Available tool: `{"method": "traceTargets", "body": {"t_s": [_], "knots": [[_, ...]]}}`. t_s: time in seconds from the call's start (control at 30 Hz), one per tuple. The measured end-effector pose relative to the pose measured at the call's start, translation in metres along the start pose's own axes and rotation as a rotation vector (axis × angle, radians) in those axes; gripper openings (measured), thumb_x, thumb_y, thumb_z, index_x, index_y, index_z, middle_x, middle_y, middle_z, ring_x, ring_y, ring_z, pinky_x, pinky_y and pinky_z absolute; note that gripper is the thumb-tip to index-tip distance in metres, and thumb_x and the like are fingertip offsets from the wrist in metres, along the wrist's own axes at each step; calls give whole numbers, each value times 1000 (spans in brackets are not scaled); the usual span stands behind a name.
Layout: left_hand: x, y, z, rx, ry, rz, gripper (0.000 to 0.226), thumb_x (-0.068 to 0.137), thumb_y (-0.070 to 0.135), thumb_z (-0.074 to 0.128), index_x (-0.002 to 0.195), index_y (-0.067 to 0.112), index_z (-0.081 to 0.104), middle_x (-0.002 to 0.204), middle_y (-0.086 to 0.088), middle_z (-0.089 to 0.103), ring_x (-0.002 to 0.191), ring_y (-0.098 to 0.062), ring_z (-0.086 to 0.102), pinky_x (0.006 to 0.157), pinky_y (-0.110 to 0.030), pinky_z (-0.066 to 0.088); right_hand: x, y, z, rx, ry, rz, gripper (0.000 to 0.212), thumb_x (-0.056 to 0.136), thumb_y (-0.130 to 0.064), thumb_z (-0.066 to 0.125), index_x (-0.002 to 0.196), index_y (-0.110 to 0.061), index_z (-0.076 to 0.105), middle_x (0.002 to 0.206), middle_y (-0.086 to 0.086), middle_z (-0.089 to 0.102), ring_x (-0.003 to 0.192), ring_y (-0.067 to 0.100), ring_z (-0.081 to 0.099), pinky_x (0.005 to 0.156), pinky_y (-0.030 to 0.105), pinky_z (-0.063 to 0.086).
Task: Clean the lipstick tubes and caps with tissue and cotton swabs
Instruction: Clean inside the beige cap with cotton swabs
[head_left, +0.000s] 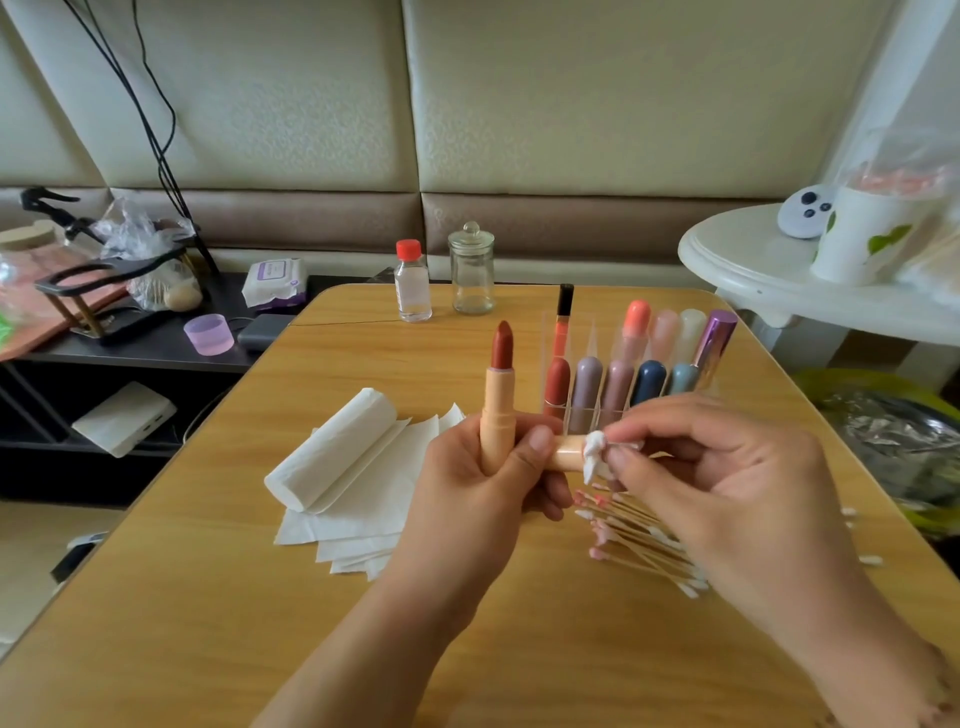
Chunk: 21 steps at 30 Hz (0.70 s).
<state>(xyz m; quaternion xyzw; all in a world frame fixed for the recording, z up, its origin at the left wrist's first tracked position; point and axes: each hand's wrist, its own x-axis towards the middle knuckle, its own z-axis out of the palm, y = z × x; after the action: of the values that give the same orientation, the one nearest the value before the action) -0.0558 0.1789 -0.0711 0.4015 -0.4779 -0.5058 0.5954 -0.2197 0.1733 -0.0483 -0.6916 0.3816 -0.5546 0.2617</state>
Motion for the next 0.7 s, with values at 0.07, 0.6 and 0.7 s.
{"method": "traceTargets", "body": {"t_s": [0.07,0.6,0.7], "knots": [[1,0,-1,-46,2,-38,22,88,19,58,97,0,63,62,-12,60,55,-19,55,56,-25,48,-2,0,3,-134,-4,-125,9,82,-19,73,89,-23,77,90,-14,71,80,8,71,65,15,57],[-2,-2,1,111,-35,109,9,96,2,55,96,0,63,58,-9,61,53,-15,57,56,-23,49,5,-10,-2,291,-100,522,21,71,11,77,83,-2,66,58,16,64,48,28,63,44,26,51],[-3,-3,1,157,-61,138,8,95,8,58,97,2,63,60,-8,62,54,-16,58,57,-24,49,5,-12,0,562,-128,801,6,59,1,73,63,-4,71,50,18,56,38,20,49,36,21,45]]}}
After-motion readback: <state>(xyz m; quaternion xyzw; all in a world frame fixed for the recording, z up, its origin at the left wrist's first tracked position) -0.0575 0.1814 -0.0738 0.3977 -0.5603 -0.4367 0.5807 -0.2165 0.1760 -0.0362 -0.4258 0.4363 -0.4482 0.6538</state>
